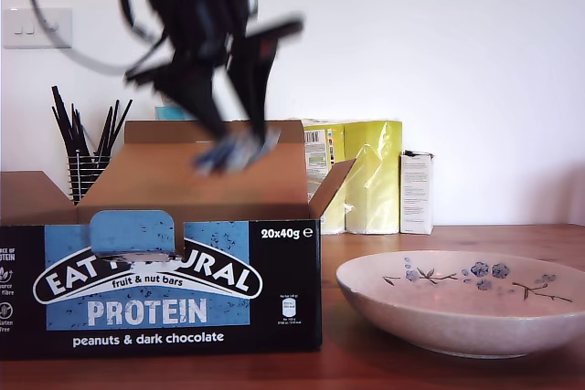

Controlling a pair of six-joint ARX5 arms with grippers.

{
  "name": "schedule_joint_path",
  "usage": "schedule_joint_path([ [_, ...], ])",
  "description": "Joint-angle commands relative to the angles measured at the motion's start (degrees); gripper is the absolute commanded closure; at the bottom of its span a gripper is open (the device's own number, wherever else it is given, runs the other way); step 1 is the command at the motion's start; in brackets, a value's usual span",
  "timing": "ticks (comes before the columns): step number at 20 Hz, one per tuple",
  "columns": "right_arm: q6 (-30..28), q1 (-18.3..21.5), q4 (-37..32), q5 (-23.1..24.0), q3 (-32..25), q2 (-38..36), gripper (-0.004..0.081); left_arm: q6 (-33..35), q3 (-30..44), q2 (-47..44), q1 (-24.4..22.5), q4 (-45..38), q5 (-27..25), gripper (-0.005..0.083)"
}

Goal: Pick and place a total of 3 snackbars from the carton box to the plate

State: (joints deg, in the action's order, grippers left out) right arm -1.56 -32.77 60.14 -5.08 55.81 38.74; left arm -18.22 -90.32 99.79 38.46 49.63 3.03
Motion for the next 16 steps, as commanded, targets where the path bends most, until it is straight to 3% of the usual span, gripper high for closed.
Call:
schedule_joint_path([
  [1, -0.2, -0.2, 0.2, 1.4, 0.5, -0.7, 0.0783, 0.3, -1.4, 0.5, 2.7, -0.6, 0.6, 0.0578],
  [9, 2.2, -0.2, 4.8, 4.7, 0.5, -8.1, 0.0783, 1.3, -2.1, 3.3, 13.7, -16.2, 1.0, 0.0575],
  [16, 4.3, -0.2, 8.8, 7.2, 0.5, -12.3, 0.0783, 10.8, -2.1, 12.8, 20.9, -25.5, 0.7, 0.0575],
])
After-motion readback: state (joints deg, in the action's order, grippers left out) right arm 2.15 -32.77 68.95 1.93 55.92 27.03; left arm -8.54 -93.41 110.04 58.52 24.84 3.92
